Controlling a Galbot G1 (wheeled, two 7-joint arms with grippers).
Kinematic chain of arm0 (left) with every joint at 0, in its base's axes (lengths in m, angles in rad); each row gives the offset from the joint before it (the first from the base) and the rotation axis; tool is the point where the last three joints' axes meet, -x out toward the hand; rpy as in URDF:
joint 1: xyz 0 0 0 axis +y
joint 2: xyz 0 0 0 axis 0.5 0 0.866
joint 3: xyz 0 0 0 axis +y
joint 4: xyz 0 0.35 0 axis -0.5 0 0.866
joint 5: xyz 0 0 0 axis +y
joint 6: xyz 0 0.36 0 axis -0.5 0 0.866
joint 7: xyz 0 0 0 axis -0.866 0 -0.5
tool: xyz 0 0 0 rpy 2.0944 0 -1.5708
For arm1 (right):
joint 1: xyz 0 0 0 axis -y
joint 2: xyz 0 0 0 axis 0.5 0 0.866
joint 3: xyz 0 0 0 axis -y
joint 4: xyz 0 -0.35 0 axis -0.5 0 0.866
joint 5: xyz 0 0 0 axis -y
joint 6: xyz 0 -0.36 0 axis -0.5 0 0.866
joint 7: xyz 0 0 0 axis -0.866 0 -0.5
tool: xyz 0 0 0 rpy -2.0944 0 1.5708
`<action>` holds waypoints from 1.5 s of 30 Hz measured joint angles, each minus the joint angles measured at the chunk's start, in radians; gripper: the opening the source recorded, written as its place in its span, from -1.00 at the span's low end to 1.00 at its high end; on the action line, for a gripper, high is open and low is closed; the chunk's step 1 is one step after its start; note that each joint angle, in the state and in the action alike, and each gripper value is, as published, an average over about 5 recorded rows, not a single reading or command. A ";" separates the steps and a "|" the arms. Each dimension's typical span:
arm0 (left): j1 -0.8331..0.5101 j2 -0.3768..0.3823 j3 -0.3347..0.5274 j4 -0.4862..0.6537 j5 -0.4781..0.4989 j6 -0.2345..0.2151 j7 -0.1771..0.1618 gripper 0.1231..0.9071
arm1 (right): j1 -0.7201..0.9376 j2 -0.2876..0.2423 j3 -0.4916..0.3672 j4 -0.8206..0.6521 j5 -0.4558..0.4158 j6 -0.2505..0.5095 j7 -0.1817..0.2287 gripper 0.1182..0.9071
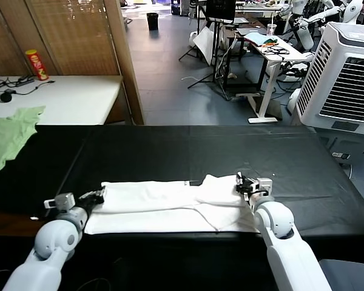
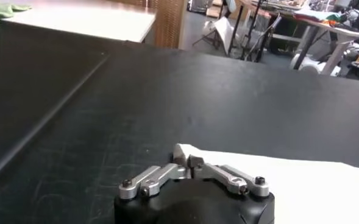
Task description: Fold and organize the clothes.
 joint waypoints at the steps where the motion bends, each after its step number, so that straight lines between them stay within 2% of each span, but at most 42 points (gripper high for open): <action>1: -0.003 -0.003 0.002 0.004 0.013 -0.007 0.000 -0.99 | 0.001 0.002 0.001 -0.003 -0.006 0.007 0.010 -0.96; 4: -0.010 -0.013 0.006 0.016 0.062 -0.033 -0.001 -0.99 | 0.007 0.005 0.005 -0.012 -0.011 0.020 0.026 -0.96; 8: -0.019 -0.023 0.006 0.023 0.088 -0.051 0.002 -0.99 | 0.005 -0.001 0.011 -0.013 -0.008 0.022 -0.004 -0.94; 10: -0.023 -0.027 0.005 0.023 0.093 -0.055 0.009 -0.99 | -0.002 -0.008 0.015 -0.005 -0.005 0.022 -0.024 -0.85; 12: -0.026 -0.028 0.003 0.022 0.098 -0.060 0.017 -0.96 | -0.013 -0.019 0.020 0.011 0.001 0.021 -0.040 -0.64; 15: -0.028 -0.023 -0.002 0.014 0.101 -0.068 0.026 -0.70 | -0.036 -0.042 0.032 0.049 0.016 0.020 -0.048 -0.22; 19: -0.018 -0.007 -0.016 -0.006 0.093 -0.068 0.026 -0.12 | -0.077 -0.083 0.053 0.119 0.050 0.015 -0.047 0.33; 22: -0.003 0.007 -0.031 -0.026 0.081 -0.067 0.024 0.30 | -0.112 -0.116 0.074 0.179 0.076 0.005 -0.044 0.63; 25: 0.019 0.016 -0.052 -0.052 0.058 -0.065 0.022 0.61 | -0.148 -0.144 0.098 0.241 0.098 -0.007 -0.042 0.71; 28: 0.056 0.011 -0.075 -0.089 0.036 -0.064 0.022 0.71 | -0.180 -0.163 0.118 0.296 0.114 -0.011 -0.042 0.72; 34: 0.164 -0.035 -0.092 -0.153 0.074 -0.087 0.033 0.72 | -0.224 -0.177 0.140 0.380 0.132 -0.015 -0.042 0.72; 45: 0.210 -0.097 -0.077 -0.127 0.145 -0.108 0.056 0.71 | -0.253 -0.185 0.163 0.458 0.138 -0.015 -0.045 0.72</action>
